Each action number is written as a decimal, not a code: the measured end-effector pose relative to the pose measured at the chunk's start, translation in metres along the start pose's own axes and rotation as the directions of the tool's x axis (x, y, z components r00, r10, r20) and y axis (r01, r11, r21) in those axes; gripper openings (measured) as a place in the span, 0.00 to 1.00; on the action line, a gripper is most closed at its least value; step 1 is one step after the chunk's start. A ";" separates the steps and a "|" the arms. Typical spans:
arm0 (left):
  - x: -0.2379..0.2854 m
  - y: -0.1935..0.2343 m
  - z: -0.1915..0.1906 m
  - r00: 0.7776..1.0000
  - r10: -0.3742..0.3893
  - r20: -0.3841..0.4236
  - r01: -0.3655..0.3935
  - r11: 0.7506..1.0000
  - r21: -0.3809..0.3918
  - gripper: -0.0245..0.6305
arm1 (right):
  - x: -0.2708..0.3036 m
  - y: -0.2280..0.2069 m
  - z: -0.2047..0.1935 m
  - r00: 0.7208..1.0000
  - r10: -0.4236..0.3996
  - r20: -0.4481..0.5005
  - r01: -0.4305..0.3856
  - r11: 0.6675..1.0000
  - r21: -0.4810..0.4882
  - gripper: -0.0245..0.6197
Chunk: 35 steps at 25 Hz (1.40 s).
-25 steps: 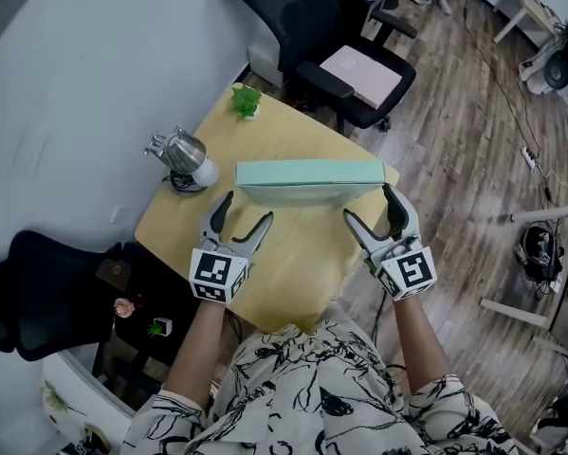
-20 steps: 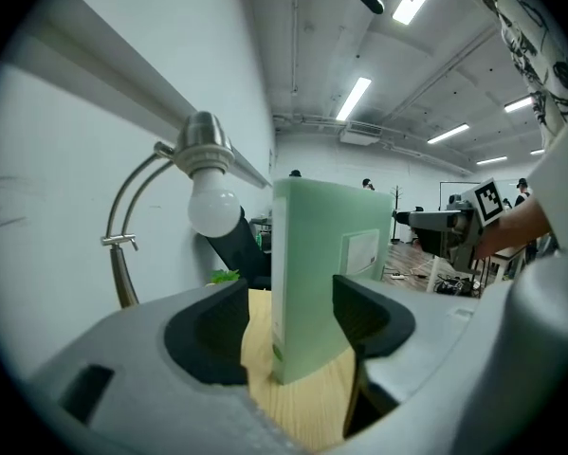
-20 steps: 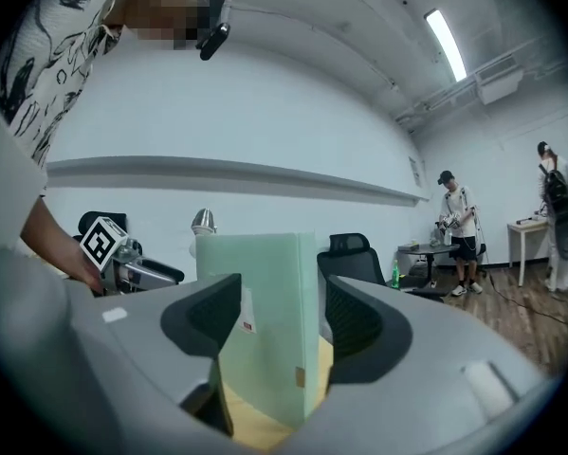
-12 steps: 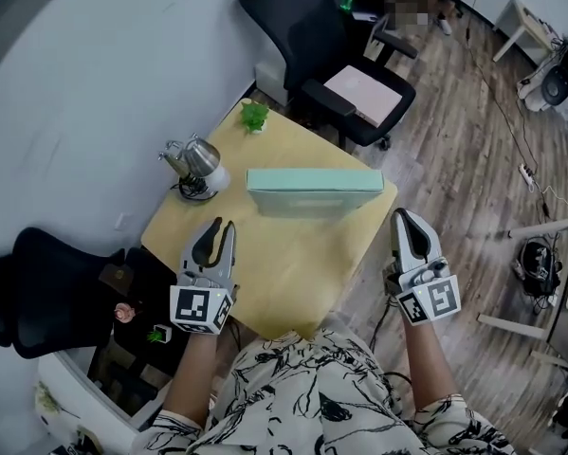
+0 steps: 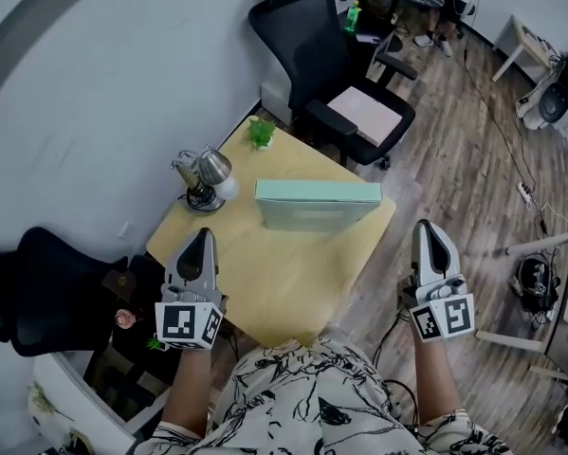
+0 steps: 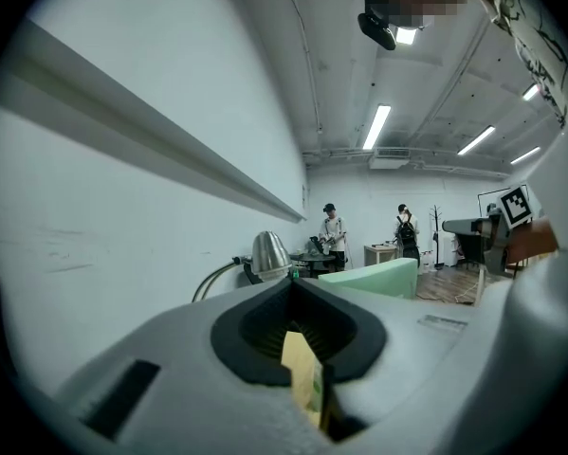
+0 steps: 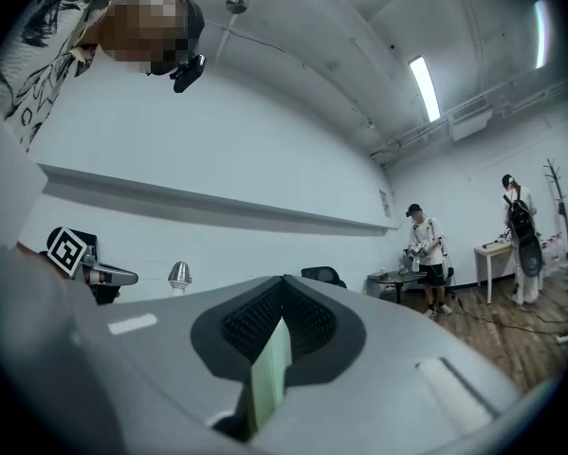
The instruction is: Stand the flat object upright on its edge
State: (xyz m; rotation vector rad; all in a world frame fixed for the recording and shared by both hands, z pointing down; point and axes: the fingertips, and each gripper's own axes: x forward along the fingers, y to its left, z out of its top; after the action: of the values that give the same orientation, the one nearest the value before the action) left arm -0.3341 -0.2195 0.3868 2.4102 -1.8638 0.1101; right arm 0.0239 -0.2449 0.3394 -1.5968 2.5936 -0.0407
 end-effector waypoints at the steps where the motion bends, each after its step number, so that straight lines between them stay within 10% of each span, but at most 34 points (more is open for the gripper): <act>1: -0.004 0.003 0.003 1.000 0.013 -0.003 -0.013 1.000 0.001 0.04 | -0.003 -0.001 0.004 1.000 -0.010 0.007 0.010 1.000 -0.002 0.05; 16: -0.068 0.022 0.082 0.983 0.126 0.131 -0.129 0.991 0.018 0.04 | -0.041 -0.017 0.073 0.989 -0.086 0.118 0.083 0.996 0.026 0.05; 35: -0.077 0.022 0.085 0.980 0.159 0.117 -0.169 0.982 0.086 0.04 | -0.033 -0.011 0.066 0.996 -0.059 0.074 0.060 0.998 -0.016 0.05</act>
State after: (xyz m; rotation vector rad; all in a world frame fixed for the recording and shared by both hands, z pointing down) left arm -0.3743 -0.1609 0.2945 2.3632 -2.1530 0.0809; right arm 0.0543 -0.2187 0.2771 -1.6488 2.4987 0.0368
